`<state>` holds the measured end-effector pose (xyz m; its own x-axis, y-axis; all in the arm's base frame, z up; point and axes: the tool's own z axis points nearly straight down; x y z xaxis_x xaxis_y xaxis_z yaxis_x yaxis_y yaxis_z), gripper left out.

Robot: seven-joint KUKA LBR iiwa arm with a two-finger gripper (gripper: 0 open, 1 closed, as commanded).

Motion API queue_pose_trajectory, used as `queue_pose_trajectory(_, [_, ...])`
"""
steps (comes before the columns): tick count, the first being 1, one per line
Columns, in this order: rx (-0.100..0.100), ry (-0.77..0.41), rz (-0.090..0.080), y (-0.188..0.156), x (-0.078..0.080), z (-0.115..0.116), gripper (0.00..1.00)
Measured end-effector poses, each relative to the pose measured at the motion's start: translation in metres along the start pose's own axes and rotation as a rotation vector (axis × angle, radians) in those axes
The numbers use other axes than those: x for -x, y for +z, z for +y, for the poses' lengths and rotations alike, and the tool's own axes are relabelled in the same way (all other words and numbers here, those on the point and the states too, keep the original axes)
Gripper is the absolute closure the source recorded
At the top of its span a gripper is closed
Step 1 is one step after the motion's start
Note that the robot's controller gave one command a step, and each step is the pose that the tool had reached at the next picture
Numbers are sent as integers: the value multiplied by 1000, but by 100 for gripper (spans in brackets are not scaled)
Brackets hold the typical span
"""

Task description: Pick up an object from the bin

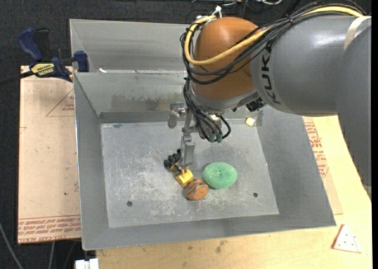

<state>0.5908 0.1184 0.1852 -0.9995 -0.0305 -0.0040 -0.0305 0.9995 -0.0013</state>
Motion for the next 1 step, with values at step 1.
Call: queue_pose_trajectory(1, [3,-97,3,59,-13,-38,100])
